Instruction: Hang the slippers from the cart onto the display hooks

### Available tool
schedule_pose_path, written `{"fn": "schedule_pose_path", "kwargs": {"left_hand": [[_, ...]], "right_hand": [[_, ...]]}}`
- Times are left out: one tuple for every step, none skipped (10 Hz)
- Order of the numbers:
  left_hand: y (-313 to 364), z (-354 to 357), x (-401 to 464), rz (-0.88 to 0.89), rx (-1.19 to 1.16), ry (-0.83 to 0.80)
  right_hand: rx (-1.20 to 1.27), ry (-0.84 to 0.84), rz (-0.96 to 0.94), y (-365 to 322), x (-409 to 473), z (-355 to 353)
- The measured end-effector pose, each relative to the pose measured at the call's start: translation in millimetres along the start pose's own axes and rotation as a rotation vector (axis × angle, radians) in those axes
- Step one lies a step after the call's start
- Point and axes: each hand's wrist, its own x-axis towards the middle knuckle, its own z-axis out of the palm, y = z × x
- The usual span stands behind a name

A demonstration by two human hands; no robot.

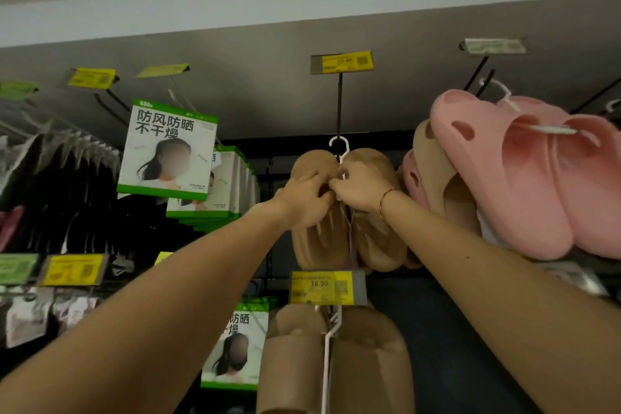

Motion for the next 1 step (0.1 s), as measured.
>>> {"fn": "schedule_pose_path", "kwargs": {"left_hand": [[6.7,-22.8,-22.8,-0.023,0.003,-0.021]], "right_hand": [[0.061,0.023,-0.033,-13.1,-25.4,-18.1]]}}
